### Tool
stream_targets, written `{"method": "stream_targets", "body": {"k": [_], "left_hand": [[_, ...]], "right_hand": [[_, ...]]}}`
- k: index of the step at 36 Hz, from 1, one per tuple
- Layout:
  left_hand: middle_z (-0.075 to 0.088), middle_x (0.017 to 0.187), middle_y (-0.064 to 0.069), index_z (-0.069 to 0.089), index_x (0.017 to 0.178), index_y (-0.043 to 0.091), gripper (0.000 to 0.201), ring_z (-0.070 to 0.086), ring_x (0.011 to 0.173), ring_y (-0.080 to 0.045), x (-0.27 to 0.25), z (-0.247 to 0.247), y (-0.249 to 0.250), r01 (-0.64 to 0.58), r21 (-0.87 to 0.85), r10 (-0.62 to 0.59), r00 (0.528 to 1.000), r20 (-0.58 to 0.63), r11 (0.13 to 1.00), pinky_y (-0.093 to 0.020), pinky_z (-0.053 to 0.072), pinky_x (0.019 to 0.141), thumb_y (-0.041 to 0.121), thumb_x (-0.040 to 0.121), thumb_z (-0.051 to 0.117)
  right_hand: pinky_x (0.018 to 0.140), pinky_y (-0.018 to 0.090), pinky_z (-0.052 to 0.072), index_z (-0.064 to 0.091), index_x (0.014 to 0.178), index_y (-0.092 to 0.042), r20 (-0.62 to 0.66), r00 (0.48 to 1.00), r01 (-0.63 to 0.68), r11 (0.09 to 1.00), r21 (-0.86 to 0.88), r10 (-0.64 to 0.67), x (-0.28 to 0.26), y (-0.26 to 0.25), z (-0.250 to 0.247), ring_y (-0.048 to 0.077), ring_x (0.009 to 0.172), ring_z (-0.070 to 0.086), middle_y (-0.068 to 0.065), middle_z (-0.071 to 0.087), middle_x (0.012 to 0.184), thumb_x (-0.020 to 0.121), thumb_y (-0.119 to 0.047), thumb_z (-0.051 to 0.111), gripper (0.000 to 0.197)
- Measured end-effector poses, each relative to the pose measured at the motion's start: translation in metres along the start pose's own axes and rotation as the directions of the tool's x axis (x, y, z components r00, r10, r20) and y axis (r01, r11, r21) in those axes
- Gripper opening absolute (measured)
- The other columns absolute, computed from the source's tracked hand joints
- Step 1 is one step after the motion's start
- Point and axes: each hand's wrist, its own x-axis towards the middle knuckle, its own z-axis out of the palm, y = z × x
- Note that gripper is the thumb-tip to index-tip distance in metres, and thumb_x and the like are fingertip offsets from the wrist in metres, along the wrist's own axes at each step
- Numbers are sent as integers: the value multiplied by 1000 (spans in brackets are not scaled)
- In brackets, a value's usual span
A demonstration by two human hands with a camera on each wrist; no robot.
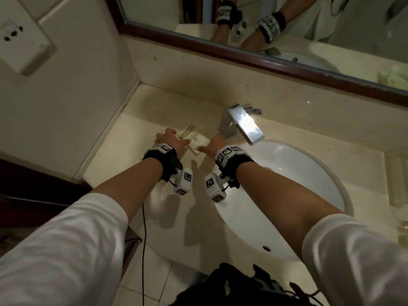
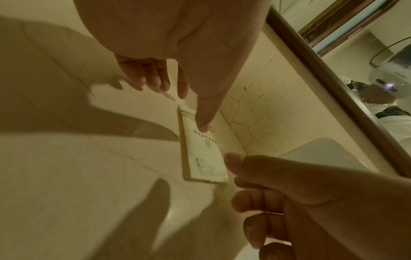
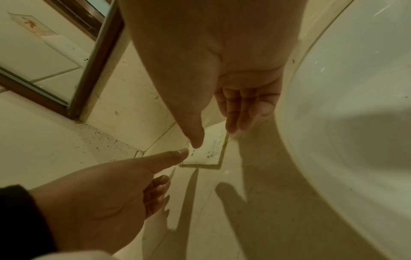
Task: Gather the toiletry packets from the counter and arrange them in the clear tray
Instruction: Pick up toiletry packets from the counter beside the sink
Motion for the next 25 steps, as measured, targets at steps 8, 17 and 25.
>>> {"method": "stream_targets", "body": {"k": [8,17,25], "left_hand": [[35,135,-14,42,125,19,67,41,122,-36,9,0,-2,22,15,-22,1000,12,1000,-46,38,103,56,75,68],[37,131,-12,46,121,19,70,41,120,-34,14,-3,2,-20,81,17,999,27,997,-47,38,103,53,68,75],[36,129,-10,44,122,26,70,40,118,-33,20,-4,5,-105,154,99,994,45,982,-46,39,101,45,64,79]], "right_hand": [[66,31,49,52,107,-12,52,998,-16,997,-80,20,-23,-15,-22,23,74,62,4,61,84,72,-60,68,62],[91,46,51,47,133,-15,110,994,54,955,-291,-23,-30,-17,-21,31,106,61,13,59,123,87,-47,58,57],[93,45,51,39,134,-10,56,998,-13,986,-165,23,-27,-18,-16,31,110,60,15,56,127,84,-50,61,68]]}}
